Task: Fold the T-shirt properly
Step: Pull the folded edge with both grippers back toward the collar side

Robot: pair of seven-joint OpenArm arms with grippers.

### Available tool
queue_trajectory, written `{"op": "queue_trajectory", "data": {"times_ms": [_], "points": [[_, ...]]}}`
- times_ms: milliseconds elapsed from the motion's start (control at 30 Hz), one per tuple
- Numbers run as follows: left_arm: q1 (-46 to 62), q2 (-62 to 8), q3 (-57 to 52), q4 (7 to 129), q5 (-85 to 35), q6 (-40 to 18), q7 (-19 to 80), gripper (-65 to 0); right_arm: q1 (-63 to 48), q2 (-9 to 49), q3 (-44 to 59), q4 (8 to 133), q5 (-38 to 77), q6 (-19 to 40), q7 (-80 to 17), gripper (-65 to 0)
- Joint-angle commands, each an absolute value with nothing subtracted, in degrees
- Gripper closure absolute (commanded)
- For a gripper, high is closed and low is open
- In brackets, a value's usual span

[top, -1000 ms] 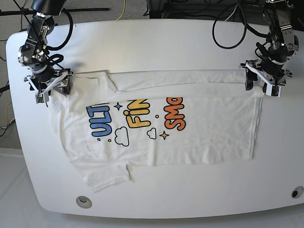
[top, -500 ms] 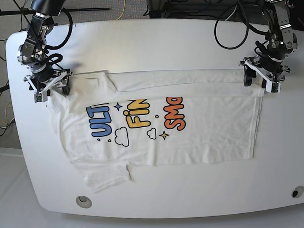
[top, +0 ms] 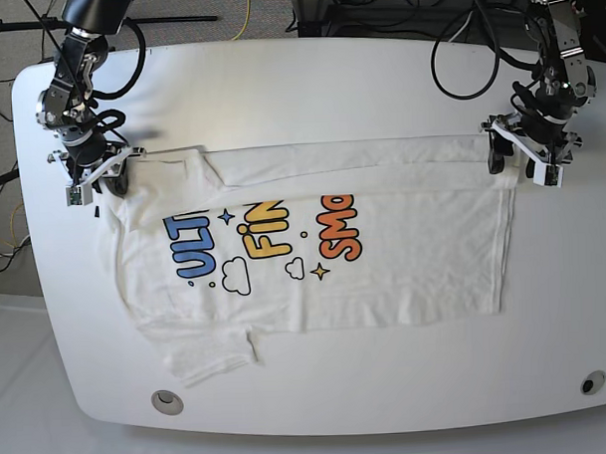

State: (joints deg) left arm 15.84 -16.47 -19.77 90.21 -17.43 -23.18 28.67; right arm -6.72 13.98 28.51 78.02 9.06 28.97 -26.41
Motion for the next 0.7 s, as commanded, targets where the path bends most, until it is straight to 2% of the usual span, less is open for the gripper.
{"op": "queue_trajectory", "data": {"times_ms": [0, 100, 167, 233, 333, 500, 667], "points": [[15.2, -17.2, -20.2, 88.9, -18.5, -23.4, 28.1, -38.7, -6.9, 14.2, 28.5, 78.7, 8.0, 29.2, -29.9, -13.5], [14.8, -17.1, -20.2, 85.7, -18.8, -23.5, 28.9, -32.5, -7.1, 14.1, 28.5, 79.1, 8.1, 29.2, -30.4, -14.3], [14.6, -17.1, -20.2, 84.1, -18.9, -23.5, 29.3, -25.4, -7.2, 14.1, 28.5, 79.3, 8.1, 29.2, -30.6, -14.0], [14.3, -17.1, -20.3, 82.8, -18.8, -23.6, 30.1, -17.2, -7.1, 14.0, 28.5, 79.4, 8.2, 29.2, -30.7, -12.8], [14.0, -17.1, -20.0, 81.0, -18.6, -23.6, 31.5, -1.5, -7.1, 14.1, 28.6, 79.2, 8.4, 29.2, -30.4, -8.9], [14.2, -17.1, -19.7, 80.6, -18.4, -23.9, 32.5, 0.0, -7.5, 14.2, 28.7, 78.8, 8.6, 29.2, -30.0, -1.8], [14.8, -17.1, -19.5, 81.3, -18.3, -24.0, 32.8, 0.0, -8.4, 14.2, 29.1, 79.4, 8.9, 29.2, -29.9, 0.0]]}}
